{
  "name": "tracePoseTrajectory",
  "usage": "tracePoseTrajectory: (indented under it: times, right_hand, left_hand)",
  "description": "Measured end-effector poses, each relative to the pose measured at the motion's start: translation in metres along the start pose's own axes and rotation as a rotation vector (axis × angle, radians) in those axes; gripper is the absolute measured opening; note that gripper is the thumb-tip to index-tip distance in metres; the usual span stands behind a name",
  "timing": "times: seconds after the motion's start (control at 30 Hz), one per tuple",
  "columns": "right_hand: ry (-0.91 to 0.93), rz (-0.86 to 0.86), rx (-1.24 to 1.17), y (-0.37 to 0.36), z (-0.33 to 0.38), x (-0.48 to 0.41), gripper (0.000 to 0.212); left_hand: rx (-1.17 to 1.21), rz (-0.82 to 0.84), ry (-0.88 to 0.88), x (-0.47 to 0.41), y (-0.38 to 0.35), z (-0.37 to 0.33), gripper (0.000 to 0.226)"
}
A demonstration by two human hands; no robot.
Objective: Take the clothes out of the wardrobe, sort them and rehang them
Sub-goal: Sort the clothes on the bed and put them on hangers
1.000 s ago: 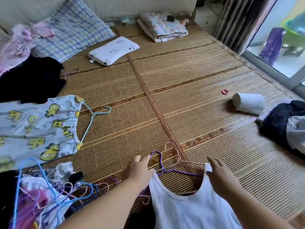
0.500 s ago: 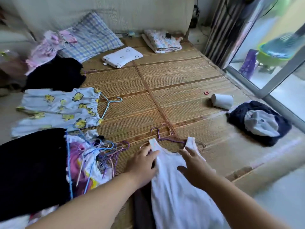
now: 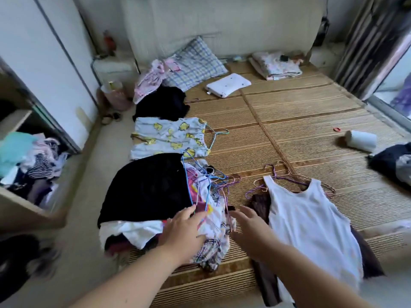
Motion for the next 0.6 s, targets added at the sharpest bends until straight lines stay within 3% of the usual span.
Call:
tracePoseTrajectory:
  times: [0.27,0.47,0.6]
  right_hand:
    - [0.004,0.053,0.005,-0.039,0.079,-0.067,0.062]
    - [-0.276,0.072,-0.155,-0.091,0.099,-0.158,0.064]
    - [-0.5,0.014,-0.241,-0.125,0.087,-0.211,0.047]
  left_hand:
    - [0.044,0.012,0.099,-0.023,0.032,0.105,0.059]
    - [0.025,0.149,0.105,-0.089,0.032,0.191,0.059]
    - [-0.001,0.214,0.098,-0.134,0.026,0.243,0.059]
Point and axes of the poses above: each hand's wrist, its own x-axis away from the middle knuckle, its own y-axis out of the back of the hand, z = x × y, the point moved 4 cm from there along -x, towards the middle knuckle, and after that the axes turned 5 degrees about x, right-handed, at the moved point
